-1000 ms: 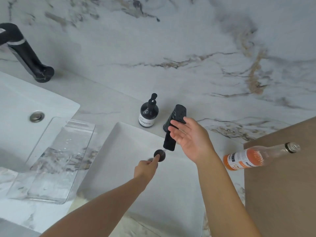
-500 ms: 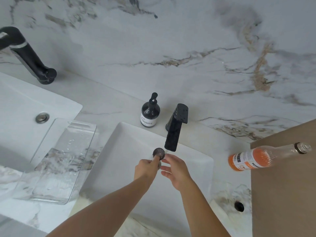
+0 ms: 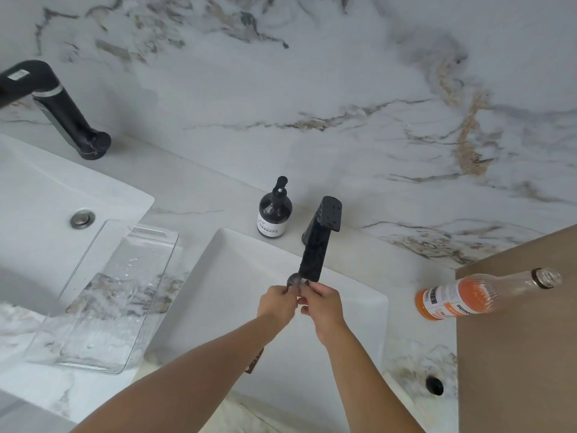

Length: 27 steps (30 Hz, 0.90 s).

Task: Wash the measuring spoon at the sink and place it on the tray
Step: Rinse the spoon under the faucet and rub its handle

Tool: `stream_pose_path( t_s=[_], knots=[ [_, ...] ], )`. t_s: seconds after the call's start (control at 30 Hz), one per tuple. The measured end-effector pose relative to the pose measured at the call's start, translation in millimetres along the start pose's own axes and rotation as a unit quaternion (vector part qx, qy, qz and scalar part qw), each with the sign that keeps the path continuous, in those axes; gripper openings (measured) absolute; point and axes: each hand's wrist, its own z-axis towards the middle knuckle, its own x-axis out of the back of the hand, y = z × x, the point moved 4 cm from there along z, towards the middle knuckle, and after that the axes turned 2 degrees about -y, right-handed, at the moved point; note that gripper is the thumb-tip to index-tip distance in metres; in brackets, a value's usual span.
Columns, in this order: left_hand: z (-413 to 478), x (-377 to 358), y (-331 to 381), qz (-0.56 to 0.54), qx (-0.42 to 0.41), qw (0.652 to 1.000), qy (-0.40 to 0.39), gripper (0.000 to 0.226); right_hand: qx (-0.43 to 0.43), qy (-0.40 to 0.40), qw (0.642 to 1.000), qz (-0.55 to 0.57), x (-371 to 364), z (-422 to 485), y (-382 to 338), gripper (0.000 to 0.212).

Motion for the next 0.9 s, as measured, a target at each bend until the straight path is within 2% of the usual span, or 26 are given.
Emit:
stream_pose_path(
  t_s=[0.1, 0.17, 0.23, 0.27, 0.37, 0.4, 0.47, 0.53, 0.67, 0.8, 0.9],
  knots=[
    [0.9, -11.3, 4.5, -0.016, -0.007, 1.000, -0.024, 0.038, 0.014, 0.039, 0.997, -0.059, 7.0, 2.3, -2.4, 0.021],
    [-0.1, -13.3, 5.9, -0.024, -0.003, 1.000, -0.002, 0.040, 0.018, 0.021, 0.996, -0.082, 9.0, -1.0, -7.6, 0.021],
    [0.3, -12.4, 5.6, -0.020, 0.010, 0.999, 0.023, 0.043, 0.029, -0.002, 0.994, -0.105, 11.9, -7.5, -17.1, 0.013],
    [1.2, -12.6, 4.5, -0.030, 0.023, 0.999, 0.019, 0.043, 0.049, 0.015, 0.991, -0.120, 16.5, -10.9, -25.5, 0.013],
    [2.3, -16.9, 4.3, -0.120, 0.062, 0.989, -0.058, 0.040, 0.171, 0.130, 0.967, -0.137, 37.5, -28.1, -68.7, 0.042],
    [1.8, -17.4, 5.4, -0.139, 0.064, 0.985, -0.081, 0.038, 0.221, 0.145, 0.954, -0.138, 41.4, -34.9, -85.3, 0.052],
    [-0.6, -16.4, 8.8, -0.168, 0.057, 0.979, -0.104, 0.028, 0.307, 0.128, 0.926, -0.180, 40.1, -46.2, -112.4, 0.064],
    [-2.5, -16.7, 12.7, -0.192, 0.047, 0.973, -0.118, 0.021, 0.351, 0.082, 0.900, -0.243, 31.3, -52.9, -124.5, 0.066],
    [-6.0, -16.6, 18.0, -0.175, 0.037, 0.979, -0.102, 0.032, 0.348, 0.016, 0.878, -0.328, 20.8, -55.8, -114.1, 0.066],
    [-9.6, -14.8, 24.3, -0.215, 0.028, 0.969, -0.118, 0.028, 0.360, 0.021, 0.861, -0.359, 21.6, -54.1, -111.7, 0.069],
    [-12.2, -12.4, 26.9, -0.275, 0.024, 0.949, -0.153, 0.018, 0.358, 0.028, 0.868, -0.343, 21.7, -51.5, -108.7, 0.070]
  ],
)
